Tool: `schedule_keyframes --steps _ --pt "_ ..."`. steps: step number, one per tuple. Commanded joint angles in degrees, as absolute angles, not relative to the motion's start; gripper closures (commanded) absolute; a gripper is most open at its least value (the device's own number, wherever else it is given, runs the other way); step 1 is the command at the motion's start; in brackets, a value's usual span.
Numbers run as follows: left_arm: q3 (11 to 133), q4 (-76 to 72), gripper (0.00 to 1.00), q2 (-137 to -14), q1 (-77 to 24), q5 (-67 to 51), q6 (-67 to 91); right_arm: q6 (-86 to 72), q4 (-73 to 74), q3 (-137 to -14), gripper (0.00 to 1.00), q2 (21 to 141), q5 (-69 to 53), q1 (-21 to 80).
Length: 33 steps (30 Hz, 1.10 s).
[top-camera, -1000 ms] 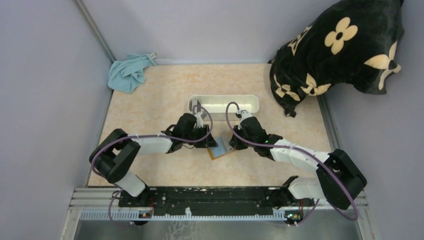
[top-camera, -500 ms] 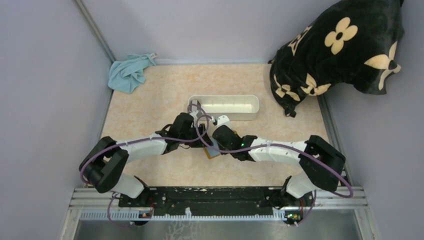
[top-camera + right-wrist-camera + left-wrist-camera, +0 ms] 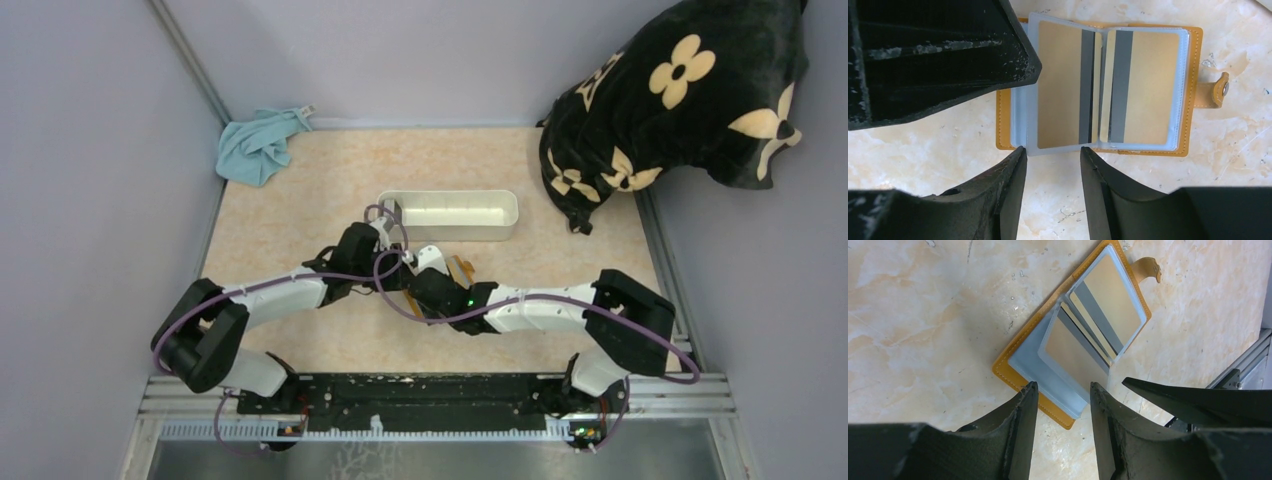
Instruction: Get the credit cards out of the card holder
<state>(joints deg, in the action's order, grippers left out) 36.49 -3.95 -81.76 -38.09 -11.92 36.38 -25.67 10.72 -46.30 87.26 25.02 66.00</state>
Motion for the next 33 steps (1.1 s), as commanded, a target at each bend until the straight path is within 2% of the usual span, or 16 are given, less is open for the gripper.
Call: schedule_keyframes --steps 1,7,10,11,13,15,16,25,30,33 --pt "36.04 -3.97 0.5 -80.88 -37.64 -11.89 36.04 -24.63 8.1 -47.25 0.55 82.6 26.72 66.22" --pt "36.12 -5.55 0.5 -82.03 -37.57 -13.61 36.58 -22.74 6.07 -43.77 0.55 77.13 24.32 61.81" --pt "36.09 -5.94 0.56 -82.39 -37.53 -14.32 36.63 -22.92 3.52 -40.86 0.59 73.99 18.85 57.39" --pt "36.05 -6.39 0.6 -82.46 -37.53 -14.82 36.7 -23.2 2.74 -39.86 0.63 73.51 16.22 55.55" --pt "35.89 -7.58 0.79 -82.73 -37.53 -16.37 37.02 -23.45 1.25 -38.27 0.7 73.35 12.62 51.93" --pt "35.57 -8.8 0.97 -83.32 -37.53 -18.26 37.7 -23.19 0.24 -37.36 0.72 73.85 10.2 49.77" --pt "35.47 -8.91 1.0 -83.78 -37.6 -19.0 37.83 -23.05 -0.08 -37.19 0.73 74.36 9.1 49.11" --pt "31.3 -10.51 1.0 -84.84 -38.14 -21.15 39.18 -25.7 -8.06 -36.11 0.87 80.74 -0.76 47.37" --pt "29.86 -11.3 1.0 -85.81 -38.15 -21.28 39.77 -26.47 -10.39 -36.05 0.87 83.52 -2.52 47.18" --pt "29.92 -11.86 1.0 -86.8 -38.14 -20.87 39.67 -26.66 -11.14 -35.48 0.8 83.93 -2.64 46.71"
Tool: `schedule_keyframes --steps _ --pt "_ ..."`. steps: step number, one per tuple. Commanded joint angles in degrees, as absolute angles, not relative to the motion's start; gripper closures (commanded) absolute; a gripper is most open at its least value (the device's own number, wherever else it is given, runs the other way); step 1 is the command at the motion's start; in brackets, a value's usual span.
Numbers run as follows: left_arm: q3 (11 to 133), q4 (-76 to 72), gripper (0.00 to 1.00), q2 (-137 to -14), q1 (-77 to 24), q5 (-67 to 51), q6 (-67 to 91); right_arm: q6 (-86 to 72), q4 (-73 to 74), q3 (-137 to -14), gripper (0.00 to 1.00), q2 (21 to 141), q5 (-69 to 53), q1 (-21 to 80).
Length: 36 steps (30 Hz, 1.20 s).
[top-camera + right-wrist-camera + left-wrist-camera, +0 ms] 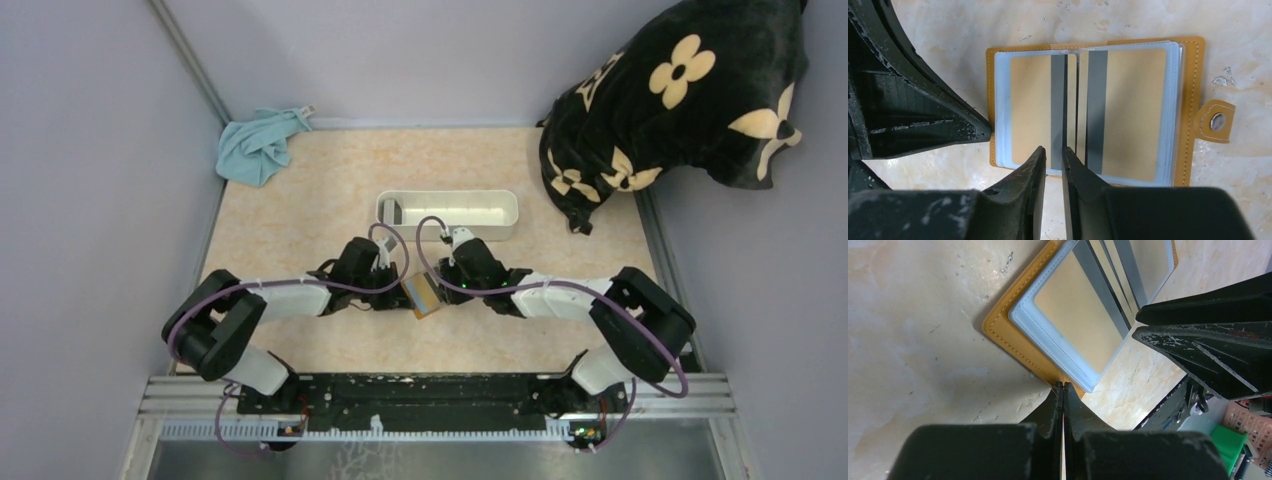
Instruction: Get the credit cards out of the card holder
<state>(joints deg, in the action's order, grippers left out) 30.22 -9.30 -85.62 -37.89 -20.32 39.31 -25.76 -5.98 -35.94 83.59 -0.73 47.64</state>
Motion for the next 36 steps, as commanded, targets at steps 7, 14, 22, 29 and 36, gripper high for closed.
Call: schedule_keyframes --steps 7,14,22,29,36 --pt "30.62 -12.4 1.0 -88.31 -38.14 -22.1 39.77 -26.98 -11.16 -34.27 0.74 82.54 -2.27 45.59" --pt "32.15 -8.99 1.0 -84.44 -38.14 -22.04 39.36 -27.41 -12.0 -33.33 0.74 82.39 -2.58 44.42" --pt "33.91 -8.34 1.0 -83.38 -38.14 -22.46 39.71 -27.65 -12.57 -33.01 0.74 82.05 -3.16 43.65" --pt "33.22 -11.16 1.0 -87.33 -38.18 -22.6 39.9 -27.66 -12.88 -32.71 0.72 82.0 -3.84 43.07" --pt "30.98 -15.08 1.0 -91.41 -38.2 -22.47 40.57 -27.87 -13.36 -32.44 0.66 82.18 -4.53 42.76"
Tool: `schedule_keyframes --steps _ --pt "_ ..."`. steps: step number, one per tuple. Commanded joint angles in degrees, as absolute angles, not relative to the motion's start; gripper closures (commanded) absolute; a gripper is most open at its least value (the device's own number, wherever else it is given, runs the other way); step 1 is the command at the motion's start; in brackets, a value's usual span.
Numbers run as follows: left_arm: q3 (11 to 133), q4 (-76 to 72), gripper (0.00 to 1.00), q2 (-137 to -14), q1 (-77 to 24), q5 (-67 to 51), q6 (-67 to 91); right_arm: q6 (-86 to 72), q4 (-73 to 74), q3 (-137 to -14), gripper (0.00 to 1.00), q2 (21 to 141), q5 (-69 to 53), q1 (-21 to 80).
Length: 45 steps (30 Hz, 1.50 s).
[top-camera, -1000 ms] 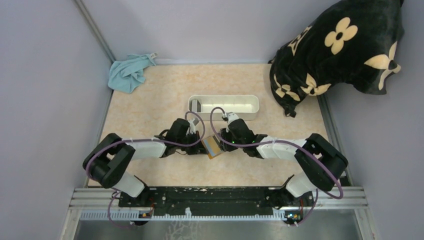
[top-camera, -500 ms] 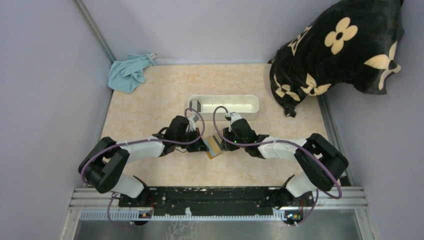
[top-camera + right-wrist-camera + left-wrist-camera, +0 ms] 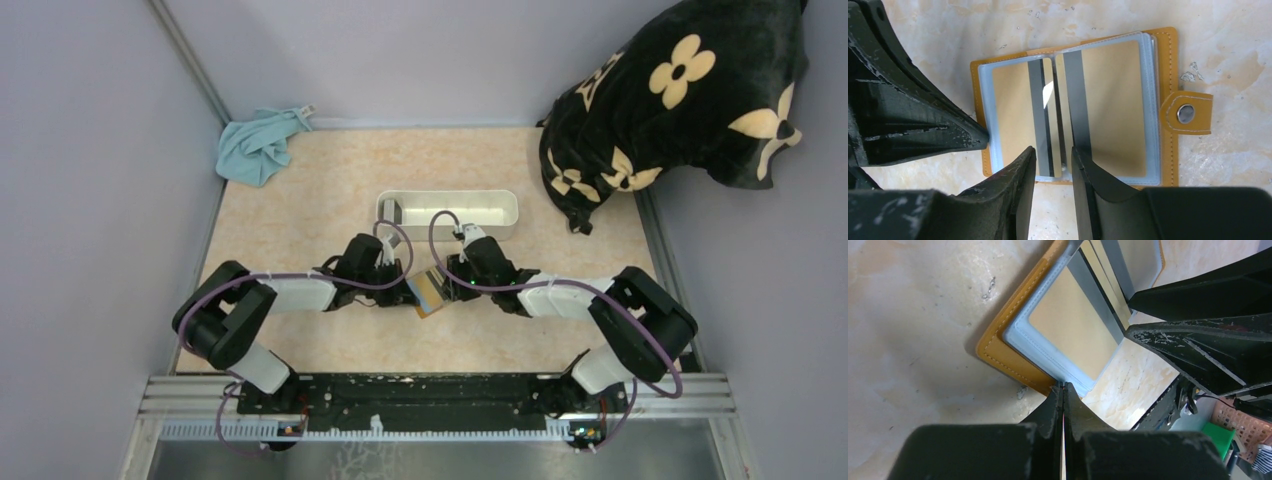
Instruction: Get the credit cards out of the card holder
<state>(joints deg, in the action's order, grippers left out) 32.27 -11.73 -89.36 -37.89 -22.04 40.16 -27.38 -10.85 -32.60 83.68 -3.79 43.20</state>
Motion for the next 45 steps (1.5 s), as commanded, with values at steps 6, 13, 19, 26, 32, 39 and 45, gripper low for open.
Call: schedule_keyframes --steps 6,13,19,26,32,39,45 --pt "30.54 -16.07 1.0 -93.43 -38.19 -22.29 40.39 -27.9 -14.37 -32.06 0.63 83.01 -6.39 42.23" --pt "30.14 -16.51 1.0 -94.72 -38.15 -22.19 40.24 -27.93 -15.94 -31.27 0.63 83.8 -8.87 41.01" --pt "30.2 -16.59 1.0 -95.29 -38.14 -22.11 40.08 -28.15 -18.94 -29.12 0.63 83.86 -13.65 37.17" --pt "30.76 -16.77 1.0 -96.88 -38.14 -21.98 39.9 -30.66 -25.05 -27.78 0.67 86.83 -23.04 35.42" --pt "30.53 -17.08 1.0 -97.93 -38.14 -21.58 39.95 -34.33 -30.54 -26.91 0.7 87.67 -26.89 35.42" --pt "30.26 -17.74 1.0 -98.95 -38.14 -21.64 40.02 -34.3 -29.59 -27.4 0.74 86.33 -27.07 35.42" --pt "30.26 -18.54 1.0 -99.78 -38.14 -22.02 40.31 -35.02 -30.76 -27.17 0.8 87.23 -27.99 35.42"
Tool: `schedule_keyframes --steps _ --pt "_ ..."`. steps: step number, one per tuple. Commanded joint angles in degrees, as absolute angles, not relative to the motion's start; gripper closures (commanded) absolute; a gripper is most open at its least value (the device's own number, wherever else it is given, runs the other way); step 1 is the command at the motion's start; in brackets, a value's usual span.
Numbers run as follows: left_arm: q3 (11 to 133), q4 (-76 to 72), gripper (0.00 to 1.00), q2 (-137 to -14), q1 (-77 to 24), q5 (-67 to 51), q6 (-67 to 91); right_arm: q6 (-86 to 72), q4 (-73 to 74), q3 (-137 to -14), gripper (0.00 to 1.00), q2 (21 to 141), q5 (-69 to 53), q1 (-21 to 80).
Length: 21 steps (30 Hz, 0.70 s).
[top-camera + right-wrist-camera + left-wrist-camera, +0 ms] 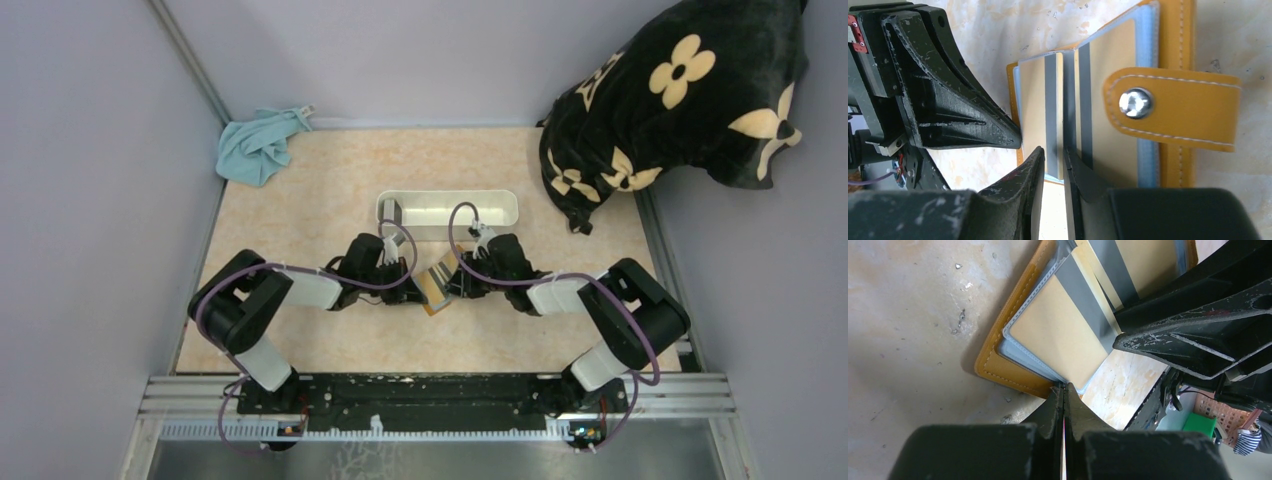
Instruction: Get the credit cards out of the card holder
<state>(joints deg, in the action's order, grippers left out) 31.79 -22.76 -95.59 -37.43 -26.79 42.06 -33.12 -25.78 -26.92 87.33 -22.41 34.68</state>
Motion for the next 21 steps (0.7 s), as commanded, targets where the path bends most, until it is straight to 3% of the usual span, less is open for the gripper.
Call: schedule_keyframes --steps 1,21 --pt "30.17 -18.54 1.0 -99.95 -38.14 -22.1 40.34 -35.41 -31.59 -27.04 0.81 87.15 -28.24 35.45" --pt "30.19 -17.88 1.0 -99.9 -38.14 -21.77 39.91 -37.58 -38.63 -27.01 0.82 93.53 -33.42 35.42"
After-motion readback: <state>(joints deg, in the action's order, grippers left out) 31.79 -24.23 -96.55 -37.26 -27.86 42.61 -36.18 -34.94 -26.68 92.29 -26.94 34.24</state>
